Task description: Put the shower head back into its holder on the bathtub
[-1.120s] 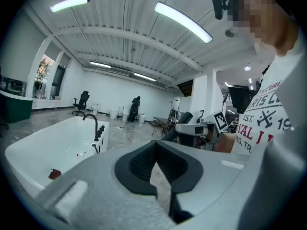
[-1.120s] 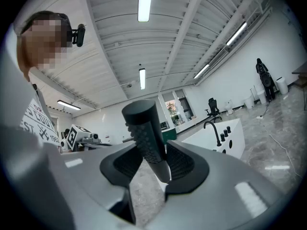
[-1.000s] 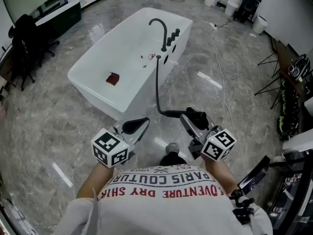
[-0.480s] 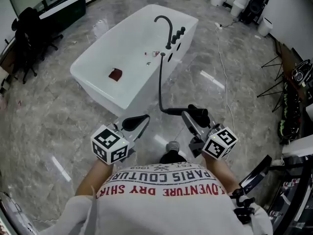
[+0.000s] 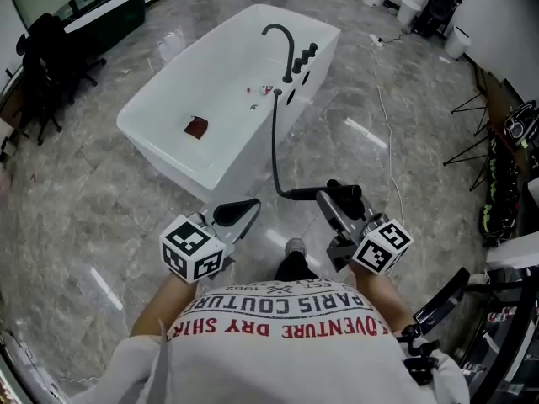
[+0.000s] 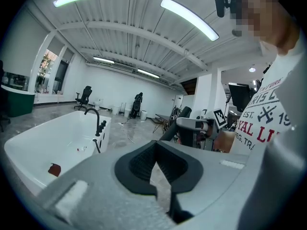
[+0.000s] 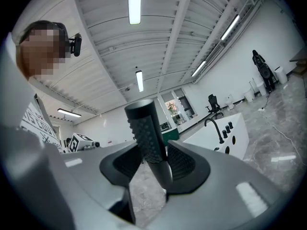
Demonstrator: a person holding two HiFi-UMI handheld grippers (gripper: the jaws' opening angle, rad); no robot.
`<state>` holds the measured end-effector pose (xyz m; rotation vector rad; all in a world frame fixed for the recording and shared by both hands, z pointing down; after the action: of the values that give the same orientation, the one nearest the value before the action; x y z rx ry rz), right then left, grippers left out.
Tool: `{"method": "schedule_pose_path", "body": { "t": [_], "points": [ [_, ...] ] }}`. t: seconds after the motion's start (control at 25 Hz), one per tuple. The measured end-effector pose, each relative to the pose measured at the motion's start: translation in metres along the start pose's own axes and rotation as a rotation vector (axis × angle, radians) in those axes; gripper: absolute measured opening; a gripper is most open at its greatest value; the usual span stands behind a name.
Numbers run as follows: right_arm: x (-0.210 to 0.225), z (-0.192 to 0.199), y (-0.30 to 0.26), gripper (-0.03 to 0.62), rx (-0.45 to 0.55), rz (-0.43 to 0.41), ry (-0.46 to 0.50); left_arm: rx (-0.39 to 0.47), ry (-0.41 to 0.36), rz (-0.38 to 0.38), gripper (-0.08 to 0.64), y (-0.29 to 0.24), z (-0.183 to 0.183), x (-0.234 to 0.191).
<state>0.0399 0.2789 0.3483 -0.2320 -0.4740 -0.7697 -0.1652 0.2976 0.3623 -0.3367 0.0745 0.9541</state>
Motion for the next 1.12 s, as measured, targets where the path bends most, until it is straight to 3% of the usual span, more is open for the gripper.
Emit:
{"method": "schedule_pose_path", "body": {
  "t": [0.48,1.12],
  "points": [
    [0.079,-0.045,0.01,0.153,0.065,0.027,-0.071,-0.062,0.033,0.023,0.0,-0.074,-0.004,-0.017],
    [0.213,-0.137,0.009,0.149,0.129,-0.011,-0.083,-0.099,-0.019,0.061,0.0,-0.234,-0.068,-0.045]
  ]
}}
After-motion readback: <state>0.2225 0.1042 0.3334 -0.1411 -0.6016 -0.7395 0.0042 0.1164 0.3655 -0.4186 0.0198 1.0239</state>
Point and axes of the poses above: the fingertips, and each gripper's own axes: y backward along the fingers, x to its right, z out of its underside, the point moved 5 cm from there along y, backward along the fingers, and after that the axes turned 4 degrees about -y, right-handed, at the moved point
